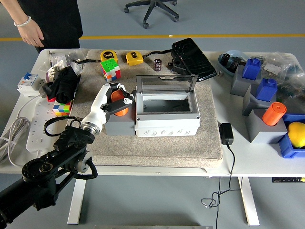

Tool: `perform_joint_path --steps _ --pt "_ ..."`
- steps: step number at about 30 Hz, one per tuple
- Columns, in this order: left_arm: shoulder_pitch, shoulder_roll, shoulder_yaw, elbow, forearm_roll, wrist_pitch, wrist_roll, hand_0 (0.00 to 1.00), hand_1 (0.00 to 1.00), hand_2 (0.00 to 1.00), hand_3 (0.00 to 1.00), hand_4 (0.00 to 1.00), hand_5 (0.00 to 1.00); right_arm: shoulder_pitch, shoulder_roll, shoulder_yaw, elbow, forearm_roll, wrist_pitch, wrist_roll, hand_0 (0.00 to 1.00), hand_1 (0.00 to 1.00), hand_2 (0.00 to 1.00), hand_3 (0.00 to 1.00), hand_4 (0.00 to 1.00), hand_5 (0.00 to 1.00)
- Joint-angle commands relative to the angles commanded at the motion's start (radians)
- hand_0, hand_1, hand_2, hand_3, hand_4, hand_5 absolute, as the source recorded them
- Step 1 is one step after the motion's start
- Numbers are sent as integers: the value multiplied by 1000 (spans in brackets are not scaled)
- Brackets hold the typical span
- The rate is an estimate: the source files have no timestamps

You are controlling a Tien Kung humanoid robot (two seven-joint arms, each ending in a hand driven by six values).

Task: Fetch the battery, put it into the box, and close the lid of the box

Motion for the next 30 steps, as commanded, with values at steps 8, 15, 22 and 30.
perform_joint_path --steps 8,15,22,30 --pt "6 8 -22 -34 27 3 2 205 117 139 164 132 2 -1 1 1 0 3 -3 7 608 631 653 580 974 530" --pt "8 37 -43 -107 116 19 19 199 122 135 176 150 2 -2 1 2 0 3 -4 10 611 631 652 579 973 528" --pt "-14 82 11 -241 298 58 116 193 111 132 179 117 2 -1 1 10 0 2 -5 10 611 632 651 578 973 526" --pt "-100 82 117 -331 538 113 305 192 110 135 178 148 2 -1 -1 8 1 3 -7 10 609 630 651 578 973 525"
